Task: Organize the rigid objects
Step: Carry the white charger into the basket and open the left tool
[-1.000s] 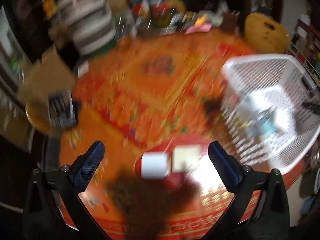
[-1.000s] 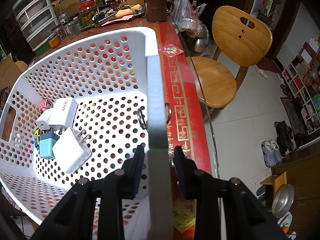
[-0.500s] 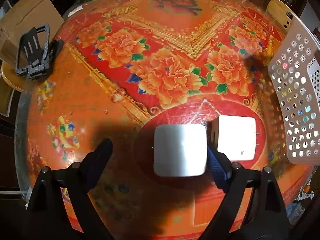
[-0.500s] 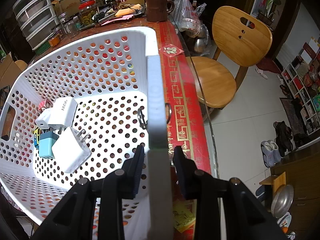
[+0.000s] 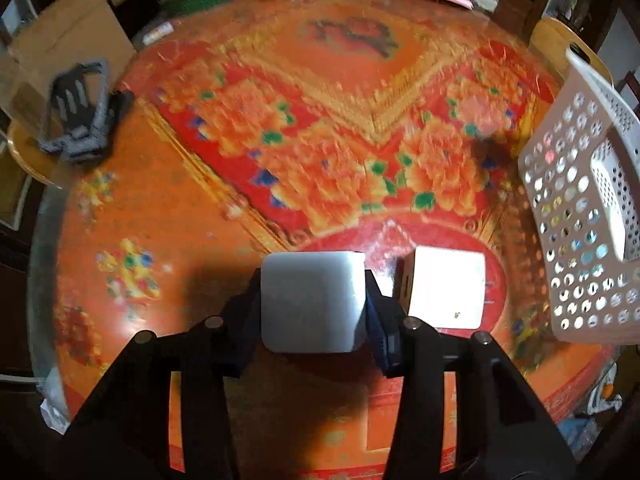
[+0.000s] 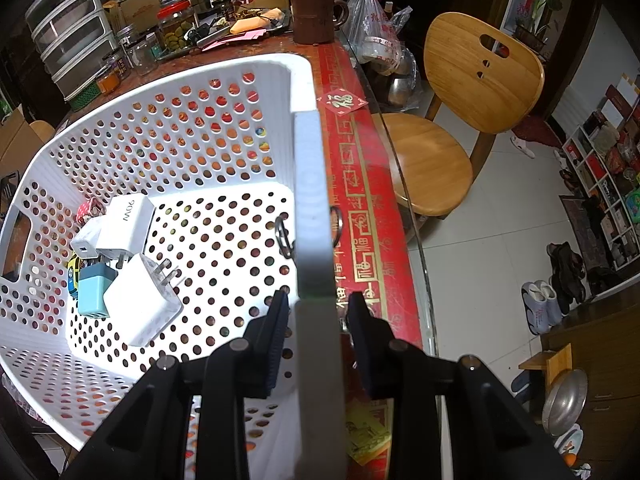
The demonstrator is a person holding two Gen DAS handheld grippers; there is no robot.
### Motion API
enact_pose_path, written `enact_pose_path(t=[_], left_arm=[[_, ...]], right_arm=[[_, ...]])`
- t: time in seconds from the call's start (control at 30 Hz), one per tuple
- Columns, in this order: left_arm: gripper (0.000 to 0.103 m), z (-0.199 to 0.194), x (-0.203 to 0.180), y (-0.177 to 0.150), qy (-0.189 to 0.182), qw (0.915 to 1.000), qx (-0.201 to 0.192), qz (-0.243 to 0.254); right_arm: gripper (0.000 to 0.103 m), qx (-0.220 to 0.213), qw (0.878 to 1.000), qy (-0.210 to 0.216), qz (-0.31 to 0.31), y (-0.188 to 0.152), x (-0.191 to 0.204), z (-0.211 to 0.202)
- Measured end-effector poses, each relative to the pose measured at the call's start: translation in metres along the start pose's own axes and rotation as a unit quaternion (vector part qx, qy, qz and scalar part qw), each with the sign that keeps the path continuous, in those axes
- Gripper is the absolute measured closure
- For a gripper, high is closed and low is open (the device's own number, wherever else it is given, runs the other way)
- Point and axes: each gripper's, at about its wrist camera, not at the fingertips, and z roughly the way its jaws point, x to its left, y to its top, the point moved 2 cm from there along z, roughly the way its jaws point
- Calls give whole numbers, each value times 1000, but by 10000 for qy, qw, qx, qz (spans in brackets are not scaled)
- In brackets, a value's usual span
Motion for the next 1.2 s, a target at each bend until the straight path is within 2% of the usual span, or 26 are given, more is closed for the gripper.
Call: enact_pose_path(t=[0.27, 0.37, 0.43, 0.53, 0.63, 0.83, 0.9, 1.03, 1.2], left_arm=[[61, -66, -5, 26, 476, 9967, -655, 73], [61, -87, -19, 35, 509, 9949, -833, 254], [61, -104, -37, 37, 409, 9935, -959, 466], [61, -131, -72, 36, 44, 9904, -1122, 804], [61, -149, -123, 35, -314, 9830, -1205, 1352], [61, -129, -220, 32, -579, 9694, -759, 2264], [61, -114, -249, 30, -375, 9634, -547, 2598], [61, -83, -271, 29, 10, 9573, -176, 2885], [61, -58, -282, 25, 129, 9533, 113, 3016]], right_arm=[[74, 8, 10000, -19, -28, 0, 0, 0], [74, 7, 10000, -7, -34, 1, 0, -1], [74, 5, 10000, -2, -39, 1, 0, -1], [74, -4, 10000, -12, -53, 1, 0, -1], [74, -12, 10000, -1, -47, 1, -1, -1], [74, -14, 10000, 18, -32, 0, -2, -1], [74, -11, 10000, 23, -27, 0, -2, -1], [74, 2, 10000, 5, -32, 0, -1, -1], [74, -2, 10000, 14, -20, 0, -1, -1]])
